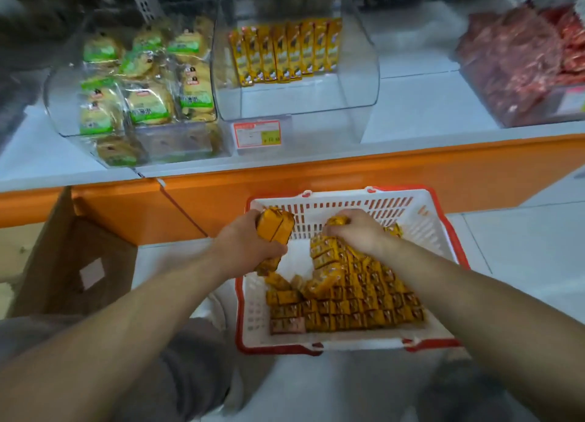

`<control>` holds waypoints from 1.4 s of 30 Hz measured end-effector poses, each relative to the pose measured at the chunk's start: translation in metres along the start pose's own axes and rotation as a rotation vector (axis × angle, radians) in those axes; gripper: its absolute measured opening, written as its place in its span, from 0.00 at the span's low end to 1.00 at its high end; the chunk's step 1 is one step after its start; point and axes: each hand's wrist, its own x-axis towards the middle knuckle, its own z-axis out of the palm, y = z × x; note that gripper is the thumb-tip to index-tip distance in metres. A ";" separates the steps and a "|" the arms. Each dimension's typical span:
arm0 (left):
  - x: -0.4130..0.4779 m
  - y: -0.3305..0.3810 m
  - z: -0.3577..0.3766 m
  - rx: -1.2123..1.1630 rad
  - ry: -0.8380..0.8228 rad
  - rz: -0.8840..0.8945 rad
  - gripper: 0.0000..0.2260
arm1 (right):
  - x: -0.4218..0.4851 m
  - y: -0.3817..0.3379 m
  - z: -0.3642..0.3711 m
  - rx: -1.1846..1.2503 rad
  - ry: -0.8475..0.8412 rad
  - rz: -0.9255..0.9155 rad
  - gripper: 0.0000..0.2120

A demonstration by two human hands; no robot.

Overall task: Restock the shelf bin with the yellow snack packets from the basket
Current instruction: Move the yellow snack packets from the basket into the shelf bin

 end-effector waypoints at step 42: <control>-0.007 0.025 -0.008 -0.440 -0.092 0.185 0.08 | -0.082 -0.094 -0.096 0.099 -0.382 -0.332 0.15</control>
